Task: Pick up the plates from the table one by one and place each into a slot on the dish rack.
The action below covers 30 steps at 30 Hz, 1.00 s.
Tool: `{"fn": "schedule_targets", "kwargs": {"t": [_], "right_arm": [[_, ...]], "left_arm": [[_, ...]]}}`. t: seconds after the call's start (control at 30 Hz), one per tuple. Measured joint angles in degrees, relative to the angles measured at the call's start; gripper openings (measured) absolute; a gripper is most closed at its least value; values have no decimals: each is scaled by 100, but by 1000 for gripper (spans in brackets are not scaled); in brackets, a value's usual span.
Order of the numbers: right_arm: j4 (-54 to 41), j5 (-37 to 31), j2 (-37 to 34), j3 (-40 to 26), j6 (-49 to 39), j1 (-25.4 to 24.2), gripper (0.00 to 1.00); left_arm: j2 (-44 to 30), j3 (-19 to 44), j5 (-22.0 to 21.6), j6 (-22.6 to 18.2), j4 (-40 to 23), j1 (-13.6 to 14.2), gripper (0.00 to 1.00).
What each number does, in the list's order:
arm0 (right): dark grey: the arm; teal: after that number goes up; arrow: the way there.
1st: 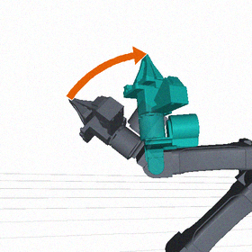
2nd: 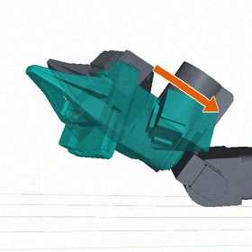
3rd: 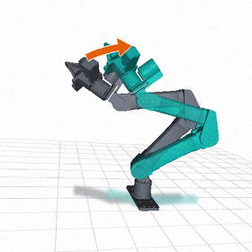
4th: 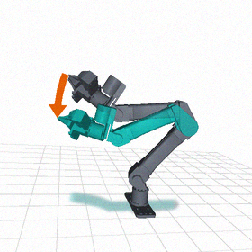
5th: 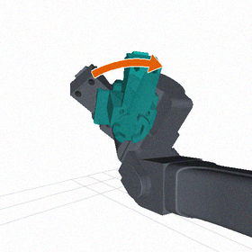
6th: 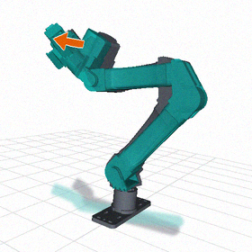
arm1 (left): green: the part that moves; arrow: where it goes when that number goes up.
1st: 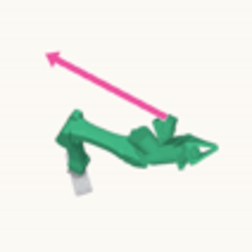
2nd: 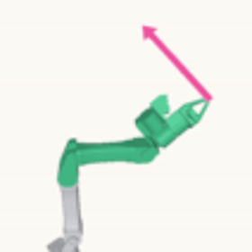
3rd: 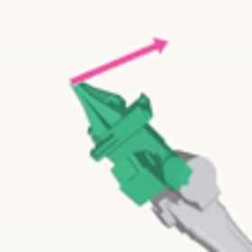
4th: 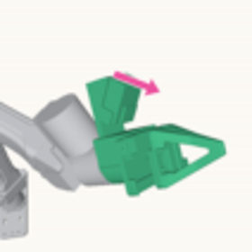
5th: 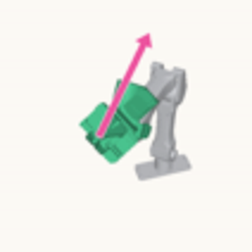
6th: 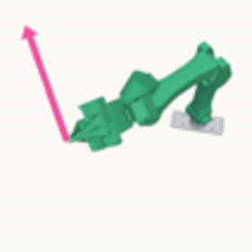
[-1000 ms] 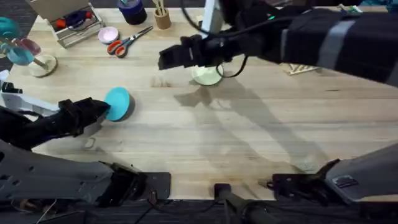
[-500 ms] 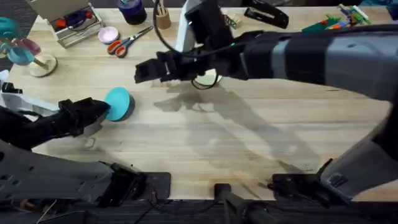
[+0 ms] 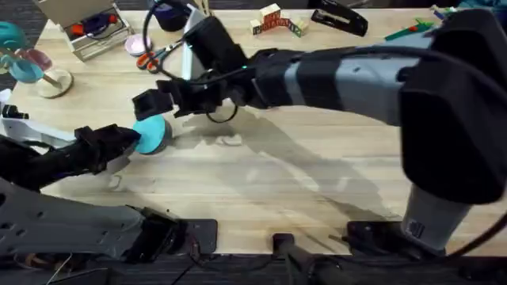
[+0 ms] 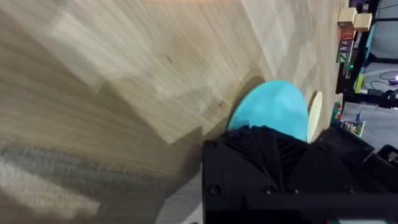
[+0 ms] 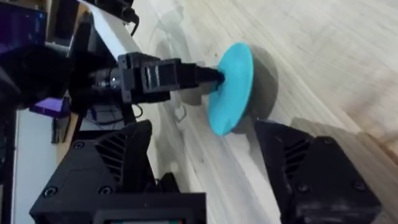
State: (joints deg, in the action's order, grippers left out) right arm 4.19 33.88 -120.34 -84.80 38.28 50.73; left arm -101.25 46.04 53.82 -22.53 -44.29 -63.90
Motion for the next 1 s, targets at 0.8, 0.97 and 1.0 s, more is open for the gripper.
{"fn": "schedule_targets", "kwargs": {"t": [0.8,0.97,1.0], "right_arm": [[-251,-972,-830,-768,376,530,904],[-158,-982,-830,-773,463,606,732],[-160,-991,-830,-773,470,614,700]], "left_arm": [[0,0,-2,46,17,0,39],[0,0,-2,53,20,0,40],[0,0,-2,62,22,0,39]]}}
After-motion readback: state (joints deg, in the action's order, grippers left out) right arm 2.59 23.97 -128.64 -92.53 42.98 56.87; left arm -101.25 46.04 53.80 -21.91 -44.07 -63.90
